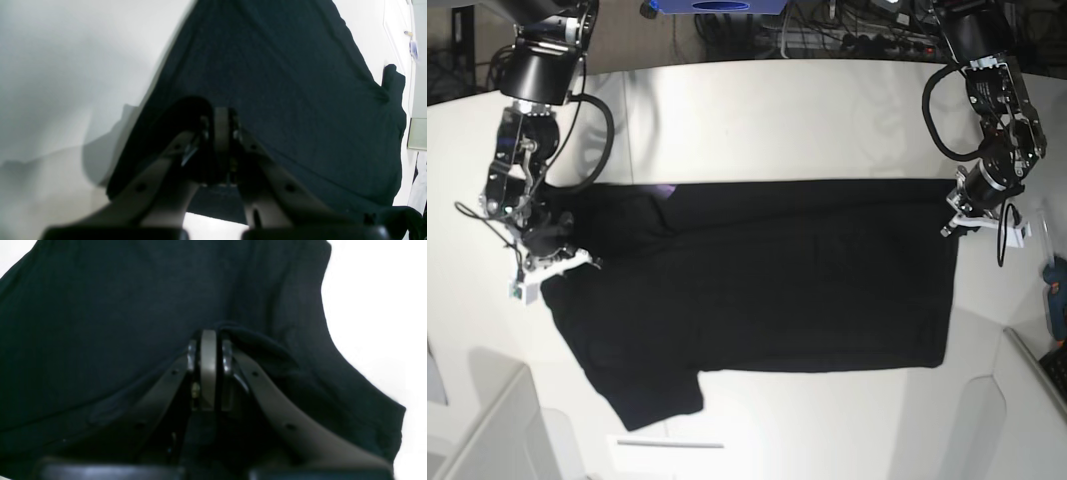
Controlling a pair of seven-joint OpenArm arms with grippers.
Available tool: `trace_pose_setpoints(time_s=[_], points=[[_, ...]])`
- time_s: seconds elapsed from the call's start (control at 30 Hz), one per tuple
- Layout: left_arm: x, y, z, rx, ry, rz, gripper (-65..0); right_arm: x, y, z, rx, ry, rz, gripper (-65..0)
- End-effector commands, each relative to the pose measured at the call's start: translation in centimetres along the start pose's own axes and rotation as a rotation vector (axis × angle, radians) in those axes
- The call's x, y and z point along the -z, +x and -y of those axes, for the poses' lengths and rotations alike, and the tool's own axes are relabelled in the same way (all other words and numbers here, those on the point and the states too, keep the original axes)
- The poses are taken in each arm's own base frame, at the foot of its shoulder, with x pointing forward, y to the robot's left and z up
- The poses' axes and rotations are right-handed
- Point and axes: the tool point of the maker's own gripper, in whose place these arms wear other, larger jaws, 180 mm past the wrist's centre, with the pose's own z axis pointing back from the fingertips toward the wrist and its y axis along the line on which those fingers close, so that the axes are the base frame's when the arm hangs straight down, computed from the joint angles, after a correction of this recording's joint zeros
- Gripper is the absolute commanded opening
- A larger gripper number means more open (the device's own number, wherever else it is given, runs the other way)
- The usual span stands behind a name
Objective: Fold the T-shirt properly
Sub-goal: 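Lift the shoulder edge with both grippers and fold it over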
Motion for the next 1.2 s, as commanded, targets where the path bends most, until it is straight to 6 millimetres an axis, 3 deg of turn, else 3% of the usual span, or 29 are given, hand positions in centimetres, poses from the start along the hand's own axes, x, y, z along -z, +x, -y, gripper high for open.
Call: trace_pose_setpoints(time_s=[0.0,0.27,0.3,0.4,0.43,0.53,0.6,0.7,0.83,1.0,1.17], points=[[-0.3,1.8,0.7,0.015,-0.019,0.049,-65.0,-0.4,2.3,-0.3,-0.007,0.007,0.060,-65.0],[-0.4,1.9,0.8,0.019,-0.022,0.052,-65.0,-0.4,1.9,-0.2,-0.006,0.005,0.044,-65.0],[-0.5,1.9,0.8,0.019,-0.022,0.054,-62.5,-0.5,1.9,-0.2,-0.008,0.006,0.041,-56.9],[-0.6,2.1,0.8,0.014,-0.024,0.059,-38.3,-1.1,2.1,0.4,-0.001,-0.003,0.061,-35.4],[-0.9,2.6,0.5,0.002,-0.020,0.076,-29.8,-1.8,2.6,1.1,0.022,-0.017,0.089,-31.5],[-2.3,4.6,-0.3,-0.024,-0.013,0.147,-11.4,-3.8,3.6,2.4,0.077,-0.044,0.163,-32.9],[-3.5,5.7,0.1,-0.007,-0.020,0.189,-4.4,-5.8,4.2,3.7,0.094,-0.077,0.213,-34.1],[-5.3,4.9,0.1,0.044,-0.008,0.197,-3.9,-8.5,3.0,4.8,0.108,-0.118,0.251,-34.2],[-5.9,1.5,-1.8,0.037,0.035,0.130,-4.9,-10.9,-0.8,5.8,0.158,-0.166,0.228,-33.3],[-5.6,-2.2,-4.3,-0.028,0.085,0.057,-4.9,-10.7,-6.2,5.3,0.224,-0.170,0.123,-22.7],[-4.4,-3.4,-5.7,-0.077,0.106,0.016,-4.9,-9.2,-8.4,5.3,0.273,-0.164,0.068,-22.2]])
